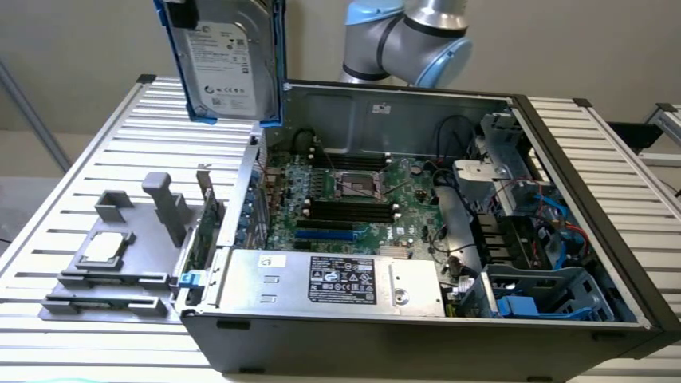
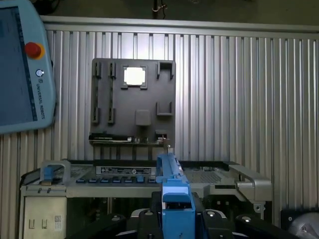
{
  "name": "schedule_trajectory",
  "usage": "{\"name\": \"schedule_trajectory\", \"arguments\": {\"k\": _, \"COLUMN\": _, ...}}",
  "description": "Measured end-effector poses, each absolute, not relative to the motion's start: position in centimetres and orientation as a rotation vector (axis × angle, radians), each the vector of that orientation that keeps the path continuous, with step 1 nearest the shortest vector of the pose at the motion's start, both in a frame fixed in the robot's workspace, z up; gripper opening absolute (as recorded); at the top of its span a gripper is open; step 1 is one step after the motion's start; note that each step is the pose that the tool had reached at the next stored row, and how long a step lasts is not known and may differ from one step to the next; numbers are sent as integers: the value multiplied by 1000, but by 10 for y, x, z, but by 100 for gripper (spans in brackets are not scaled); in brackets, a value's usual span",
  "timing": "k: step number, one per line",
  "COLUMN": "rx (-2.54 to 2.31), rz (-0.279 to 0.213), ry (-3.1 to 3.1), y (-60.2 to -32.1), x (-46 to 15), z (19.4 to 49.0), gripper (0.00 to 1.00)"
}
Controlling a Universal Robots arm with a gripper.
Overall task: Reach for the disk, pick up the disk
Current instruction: 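Pick up the disk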
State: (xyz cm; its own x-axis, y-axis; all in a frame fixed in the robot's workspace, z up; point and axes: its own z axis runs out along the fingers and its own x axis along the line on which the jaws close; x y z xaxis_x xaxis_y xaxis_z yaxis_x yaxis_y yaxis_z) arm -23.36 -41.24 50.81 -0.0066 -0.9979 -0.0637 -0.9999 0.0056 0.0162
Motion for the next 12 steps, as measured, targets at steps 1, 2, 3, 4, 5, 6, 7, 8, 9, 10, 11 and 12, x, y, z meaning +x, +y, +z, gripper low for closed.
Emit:
{"name": "schedule_trajectory", "arguments": {"k": 1, "rx": -2189, "rz": 89, "ry": 2203, "y": -413, "x": -229, "z": 509, "gripper": 33}}
{"name": "schedule_trajectory", "arguments": {"k": 2, "rx": -2189, "rz": 91, "ry": 2202, "y": -415, "x": -224, "z": 509, "gripper": 33}}
{"name": "schedule_trajectory", "arguments": {"k": 3, "rx": -2188, "rz": 93, "ry": 2201, "y": -416, "x": -220, "z": 510, "gripper": 33}}
{"name": "schedule_trajectory", "arguments": {"k": 4, "rx": -2187, "rz": 94, "ry": 2200, "y": -417, "x": -216, "z": 510, "gripper": 33}}
{"name": "schedule_trajectory", "arguments": {"k": 5, "rx": -2186, "rz": 96, "ry": 2200, "y": -418, "x": -211, "z": 511, "gripper": 33}}
{"name": "schedule_trajectory", "arguments": {"k": 6, "rx": -2186, "rz": 97, "ry": 2199, "y": -419, "x": -206, "z": 511, "gripper": 33}}
{"name": "schedule_trajectory", "arguments": {"k": 7, "rx": -2185, "rz": 98, "ry": 2198, "y": -420, "x": -202, "z": 512, "gripper": 33}}
{"name": "schedule_trajectory", "arguments": {"k": 8, "rx": -2184, "rz": 99, "ry": 2198, "y": -421, "x": -197, "z": 512, "gripper": 33}}
{"name": "schedule_trajectory", "arguments": {"k": 9, "rx": -2184, "rz": 101, "ry": 2197, "y": -423, "x": -193, "z": 512, "gripper": 33}}
{"name": "schedule_trajectory", "arguments": {"k": 10, "rx": -2183, "rz": 102, "ry": 2197, "y": -424, "x": -188, "z": 512, "gripper": 33}}
{"name": "schedule_trajectory", "arguments": {"k": 11, "rx": -2183, "rz": 103, "ry": 2196, "y": -425, "x": -184, "z": 513, "gripper": 33}}
{"name": "schedule_trajectory", "arguments": {"k": 12, "rx": -2182, "rz": 104, "ry": 2195, "y": -426, "x": -179, "z": 513, "gripper": 33}}
